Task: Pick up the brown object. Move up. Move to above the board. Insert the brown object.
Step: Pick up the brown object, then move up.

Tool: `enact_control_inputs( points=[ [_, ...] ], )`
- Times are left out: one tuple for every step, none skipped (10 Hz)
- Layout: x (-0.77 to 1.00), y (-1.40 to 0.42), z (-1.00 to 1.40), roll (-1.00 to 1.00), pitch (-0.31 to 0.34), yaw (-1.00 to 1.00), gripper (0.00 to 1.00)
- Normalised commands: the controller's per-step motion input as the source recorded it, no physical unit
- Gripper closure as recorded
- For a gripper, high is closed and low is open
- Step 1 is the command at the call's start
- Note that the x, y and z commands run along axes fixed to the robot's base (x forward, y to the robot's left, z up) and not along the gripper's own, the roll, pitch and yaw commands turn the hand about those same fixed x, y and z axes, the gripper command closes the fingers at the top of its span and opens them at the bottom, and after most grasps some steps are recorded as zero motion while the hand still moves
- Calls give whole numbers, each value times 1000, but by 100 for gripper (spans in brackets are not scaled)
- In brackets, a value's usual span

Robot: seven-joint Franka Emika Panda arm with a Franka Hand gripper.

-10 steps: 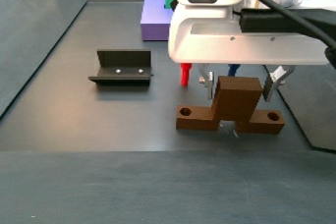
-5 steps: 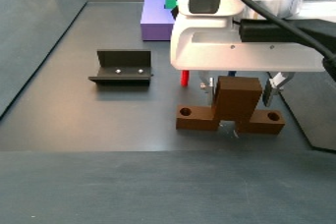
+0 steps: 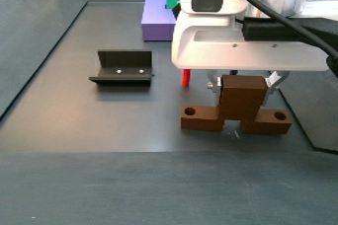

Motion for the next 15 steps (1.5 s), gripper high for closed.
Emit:
enact_control_inputs(
  points=[
    [0, 0, 0, 0, 0, 0, 100],
    [0, 0, 0, 0, 0, 0, 100],
    [0, 0, 0, 0, 0, 0, 100],
    [0, 0, 0, 0, 0, 0, 100],
    [0, 0, 0, 0, 0, 0, 100],
    [0, 0, 0, 0, 0, 0, 100],
    [0, 0, 0, 0, 0, 0, 100],
    [0, 0, 0, 0, 0, 0, 100],
    [0, 0, 0, 0, 0, 0, 100],
    [0, 0, 0, 0, 0, 0, 100],
    [0, 0, 0, 0, 0, 0, 100],
    [0, 0, 0, 0, 0, 0, 100],
    [0, 0, 0, 0, 0, 0, 100],
    [0, 0, 833, 0, 0, 0, 100],
    [7, 19, 817, 7, 6, 36, 100]
  ],
)
